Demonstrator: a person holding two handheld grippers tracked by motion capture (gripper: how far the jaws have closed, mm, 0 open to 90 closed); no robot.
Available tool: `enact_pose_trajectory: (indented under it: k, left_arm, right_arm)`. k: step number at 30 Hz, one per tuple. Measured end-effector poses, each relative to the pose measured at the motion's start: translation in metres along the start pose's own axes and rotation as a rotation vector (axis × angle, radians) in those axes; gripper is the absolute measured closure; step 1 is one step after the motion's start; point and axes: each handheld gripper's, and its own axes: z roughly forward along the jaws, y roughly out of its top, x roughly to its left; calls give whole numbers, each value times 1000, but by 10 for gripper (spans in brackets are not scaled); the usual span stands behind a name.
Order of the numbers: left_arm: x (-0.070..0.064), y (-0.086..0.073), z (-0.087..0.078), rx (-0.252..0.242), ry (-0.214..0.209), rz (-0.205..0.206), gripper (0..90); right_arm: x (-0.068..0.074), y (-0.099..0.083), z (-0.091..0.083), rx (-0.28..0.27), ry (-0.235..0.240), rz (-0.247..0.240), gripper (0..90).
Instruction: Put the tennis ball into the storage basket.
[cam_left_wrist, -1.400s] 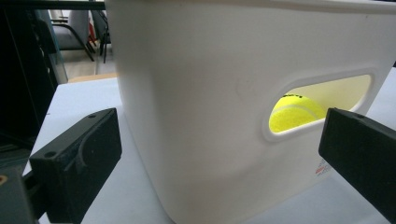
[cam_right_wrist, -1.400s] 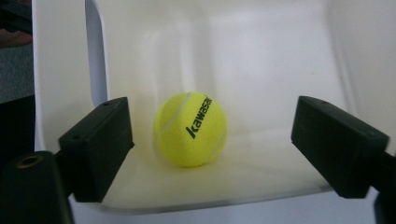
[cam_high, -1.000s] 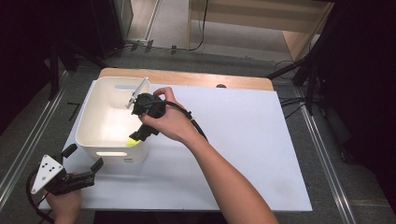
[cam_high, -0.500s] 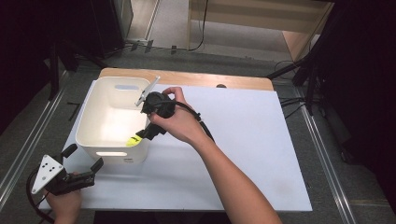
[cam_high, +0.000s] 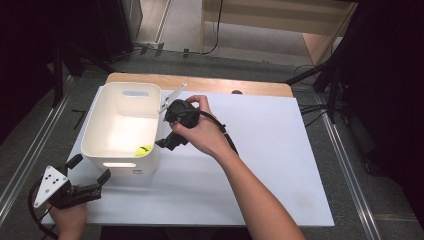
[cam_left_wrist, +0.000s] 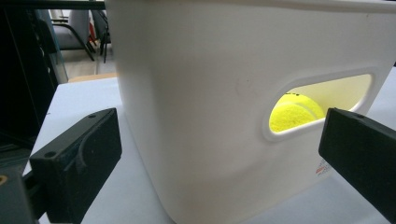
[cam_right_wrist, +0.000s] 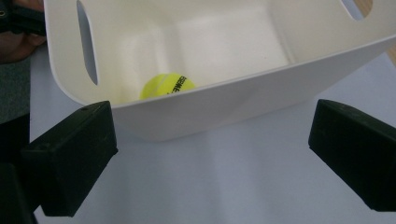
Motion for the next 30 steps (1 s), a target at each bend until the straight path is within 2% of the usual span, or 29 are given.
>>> enact_pose_trajectory:
  k: [14, 22, 30]
  left_arm:
    - [0, 0, 0, 0, 2, 1, 0]
    - [-1, 0, 0, 1, 1, 2, 0]
    - [-1, 0, 0, 1, 2, 2, 0]
  right_arm:
    - [-5, -32, -11, -35, -38, 53, 2]
    - [-8, -54, -15, -75, -54, 105, 2]
    - [-11, -74, -20, -119, -78, 130, 2]
